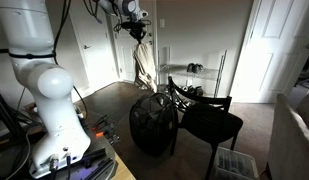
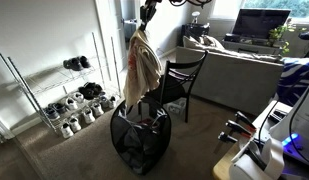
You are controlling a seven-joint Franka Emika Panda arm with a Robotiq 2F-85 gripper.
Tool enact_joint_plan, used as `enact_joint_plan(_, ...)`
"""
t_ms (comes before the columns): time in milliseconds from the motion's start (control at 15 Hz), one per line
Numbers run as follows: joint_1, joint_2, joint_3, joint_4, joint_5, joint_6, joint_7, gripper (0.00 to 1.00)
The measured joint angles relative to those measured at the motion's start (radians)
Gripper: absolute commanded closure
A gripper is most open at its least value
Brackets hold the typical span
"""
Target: Move the shirt from the chair to the laundry basket
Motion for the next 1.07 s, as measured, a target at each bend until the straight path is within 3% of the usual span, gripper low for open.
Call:
enact_joint_plan(800,-0.033,0.067,0.0,0.012,0.009,-0.006,0.0,0.99)
enact_joint_plan(867,-0.036,0.068,0.0,0.012,0.009,-0.006,0.0,0.72)
enact_joint_plan(933,-0.039,0.069,0.0,0.012,0.009,-0.006,0.0,0.71)
enact_joint_plan(1067,-0.045,0.07,0.0,0.014,0.012,-0.006,0.003,0.6)
